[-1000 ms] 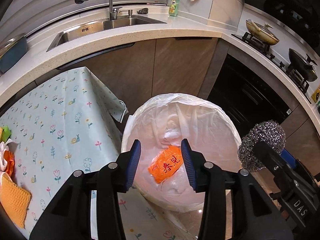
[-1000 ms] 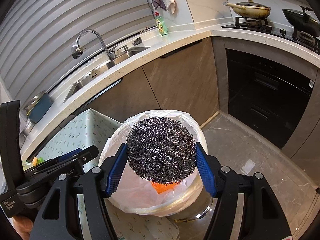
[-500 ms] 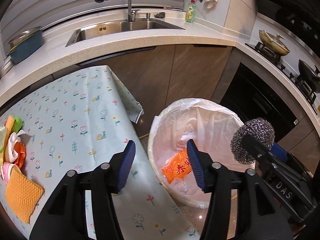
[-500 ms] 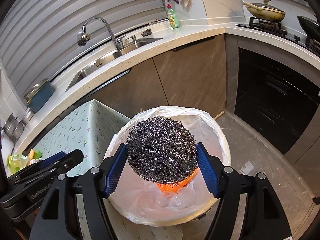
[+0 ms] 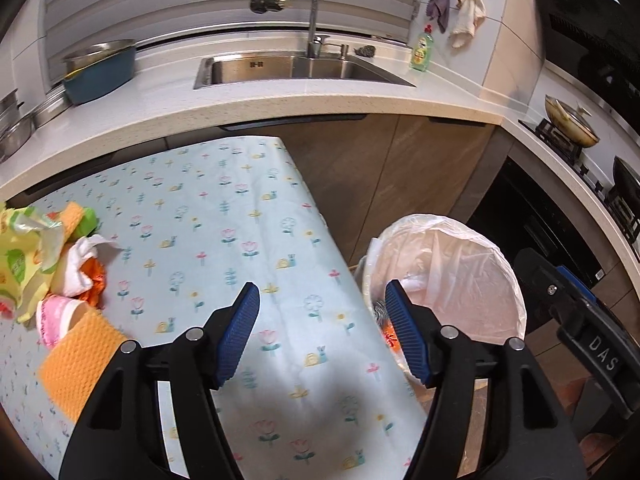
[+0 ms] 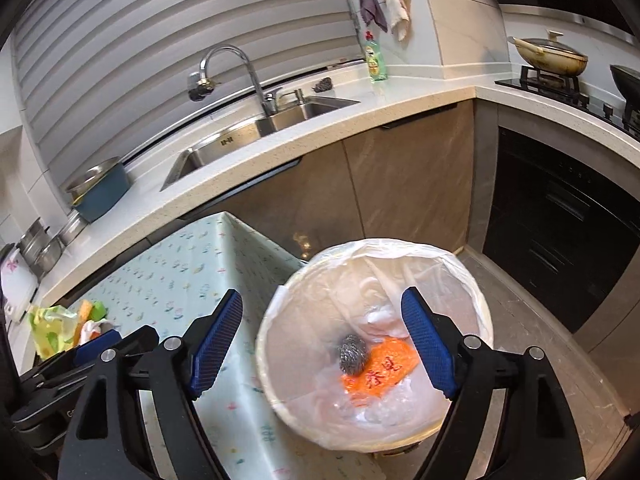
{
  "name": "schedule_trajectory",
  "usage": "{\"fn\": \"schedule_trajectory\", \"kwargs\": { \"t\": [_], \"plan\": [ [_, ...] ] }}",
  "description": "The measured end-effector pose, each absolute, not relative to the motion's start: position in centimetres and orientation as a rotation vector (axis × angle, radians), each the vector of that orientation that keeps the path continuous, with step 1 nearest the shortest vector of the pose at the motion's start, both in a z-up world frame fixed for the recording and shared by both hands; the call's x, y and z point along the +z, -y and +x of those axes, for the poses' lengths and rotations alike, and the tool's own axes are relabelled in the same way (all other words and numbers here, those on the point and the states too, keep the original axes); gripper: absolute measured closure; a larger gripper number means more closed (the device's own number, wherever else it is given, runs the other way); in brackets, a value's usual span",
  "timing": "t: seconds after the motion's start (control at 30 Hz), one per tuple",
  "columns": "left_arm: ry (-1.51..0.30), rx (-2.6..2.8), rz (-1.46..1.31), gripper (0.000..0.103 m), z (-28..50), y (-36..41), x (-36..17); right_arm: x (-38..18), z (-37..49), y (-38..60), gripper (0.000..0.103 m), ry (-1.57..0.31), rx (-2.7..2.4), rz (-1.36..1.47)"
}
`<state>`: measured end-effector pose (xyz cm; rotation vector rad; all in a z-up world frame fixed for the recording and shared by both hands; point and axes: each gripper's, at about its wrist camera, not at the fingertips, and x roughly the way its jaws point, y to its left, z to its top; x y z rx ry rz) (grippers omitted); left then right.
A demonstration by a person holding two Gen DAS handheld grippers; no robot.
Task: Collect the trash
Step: 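Open both tools to drop the clear bag and steel wool into the bin, then move the left tool to the yellow-green snack bag and close on it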
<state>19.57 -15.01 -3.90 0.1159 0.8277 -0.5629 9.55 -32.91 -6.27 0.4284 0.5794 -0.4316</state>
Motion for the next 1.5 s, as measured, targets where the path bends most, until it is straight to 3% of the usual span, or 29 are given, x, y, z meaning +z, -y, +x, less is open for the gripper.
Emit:
{"fn": "schedule_trajectory", "kwargs": {
  "t": [0.97, 1.5],
  "plan": [
    [-0.785, -0.274, -0.033, 0.04, 23.0, -7.9, -1.7, -4.1, 15.1, 12.4, 0.024, -0.638, -0.138, 0.288],
    [-0.766, -0.196, 0.017, 0.04, 28.5, -14.3, -2.5, -6.3, 19.0, 5.9, 0.024, -0.71, -0.056, 0.244]
  ]
}}
